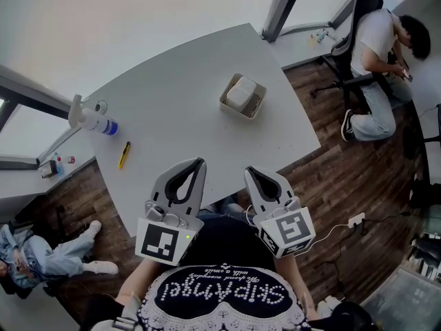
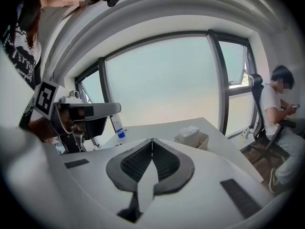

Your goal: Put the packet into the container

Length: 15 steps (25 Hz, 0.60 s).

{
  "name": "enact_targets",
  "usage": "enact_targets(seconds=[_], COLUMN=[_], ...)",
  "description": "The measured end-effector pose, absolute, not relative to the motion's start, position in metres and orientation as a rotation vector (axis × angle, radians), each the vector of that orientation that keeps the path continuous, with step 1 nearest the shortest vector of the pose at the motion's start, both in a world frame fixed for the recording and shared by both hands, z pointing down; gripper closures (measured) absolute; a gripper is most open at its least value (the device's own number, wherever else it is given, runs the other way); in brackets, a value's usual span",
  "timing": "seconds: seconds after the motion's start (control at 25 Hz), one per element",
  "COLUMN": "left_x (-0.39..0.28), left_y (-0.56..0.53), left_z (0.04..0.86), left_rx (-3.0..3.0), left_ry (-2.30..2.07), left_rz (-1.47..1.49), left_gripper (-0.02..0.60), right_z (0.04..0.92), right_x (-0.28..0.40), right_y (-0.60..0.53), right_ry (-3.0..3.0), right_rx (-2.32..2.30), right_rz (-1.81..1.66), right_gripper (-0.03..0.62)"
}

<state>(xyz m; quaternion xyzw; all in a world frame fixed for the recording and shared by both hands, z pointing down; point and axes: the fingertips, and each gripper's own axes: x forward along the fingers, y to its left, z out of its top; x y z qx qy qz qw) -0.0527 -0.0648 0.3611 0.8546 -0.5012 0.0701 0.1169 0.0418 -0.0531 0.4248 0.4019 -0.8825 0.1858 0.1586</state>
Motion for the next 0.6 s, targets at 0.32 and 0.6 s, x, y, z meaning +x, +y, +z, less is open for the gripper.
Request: enact_targets(seconds=[0.32,0.6], left_x=[-0.0539,-0.0517], left_y=[-0.0645,-0.0637], left_z=[0.3589,0.3602], left_rx=[2.500,2.497], left_ry=[-1.476,-1.470], left_rz=[0.197,0.202], left_gripper=[0.572,0.572], right_z=[0.4252,0.4259], right_x=[0.0406,0.0420], right_y=[-0.0515,-0.0510], right_ry=[-2.521,-2.522], right_rx=[1.142,1.143], right_rz=[0.534,0.540], right_gripper=[0.580,0.580])
